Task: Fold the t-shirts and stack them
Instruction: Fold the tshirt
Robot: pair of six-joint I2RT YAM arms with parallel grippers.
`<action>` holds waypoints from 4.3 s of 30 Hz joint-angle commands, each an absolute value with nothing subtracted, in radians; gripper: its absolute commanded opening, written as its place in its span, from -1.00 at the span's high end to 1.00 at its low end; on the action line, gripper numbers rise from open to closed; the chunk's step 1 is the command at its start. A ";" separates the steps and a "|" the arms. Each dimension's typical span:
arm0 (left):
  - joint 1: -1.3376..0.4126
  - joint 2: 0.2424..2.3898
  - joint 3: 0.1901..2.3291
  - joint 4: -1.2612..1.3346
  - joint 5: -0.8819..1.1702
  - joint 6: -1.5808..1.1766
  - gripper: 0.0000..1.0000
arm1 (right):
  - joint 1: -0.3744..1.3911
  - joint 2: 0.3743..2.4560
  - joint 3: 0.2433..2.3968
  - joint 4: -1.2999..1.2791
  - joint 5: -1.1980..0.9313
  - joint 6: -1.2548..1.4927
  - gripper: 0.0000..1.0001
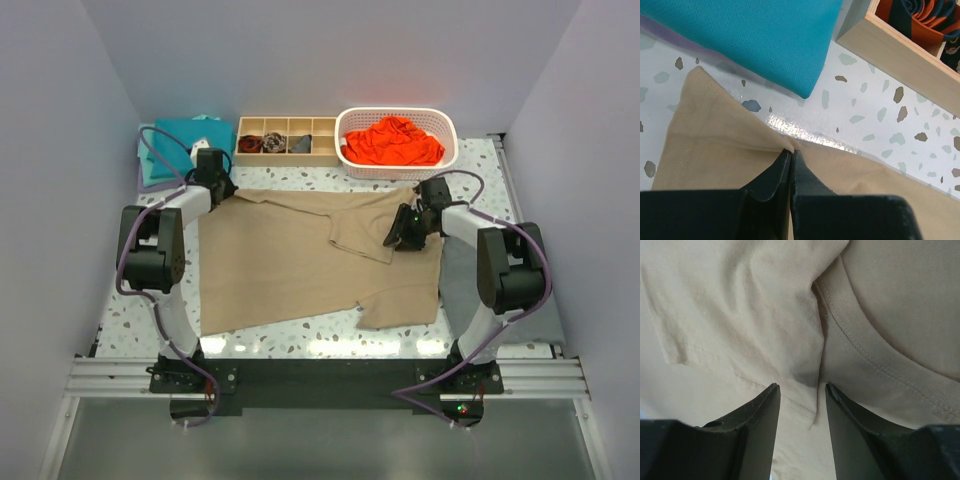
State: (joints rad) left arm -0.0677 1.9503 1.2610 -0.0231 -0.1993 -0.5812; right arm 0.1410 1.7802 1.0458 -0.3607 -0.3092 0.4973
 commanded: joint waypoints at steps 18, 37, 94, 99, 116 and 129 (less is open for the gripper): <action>-0.071 1.898 1.247 0.002 -0.225 -0.554 1.00 | 0.138 1.775 1.037 -0.262 -0.394 0.497 1.00; -0.072 1.793 1.148 -0.031 -0.250 -0.540 1.00 | 0.132 1.539 1.207 -0.538 -0.029 0.380 1.00; -0.120 1.606 0.911 -0.064 -0.313 -0.594 0.64 | 0.126 1.612 1.223 -0.627 0.015 0.348 1.00; -0.120 1.598 0.923 -0.068 -0.304 -0.592 0.63 | 0.114 1.594 1.215 -0.591 -0.139 0.391 1.00; -0.120 1.667 0.969 -0.075 -0.219 -0.580 0.63 | 0.114 1.474 1.186 -0.609 -0.292 0.479 1.00; -0.120 1.683 0.982 -0.075 -0.196 -0.571 0.63 | 0.115 1.463 1.141 -0.713 -0.201 0.381 1.00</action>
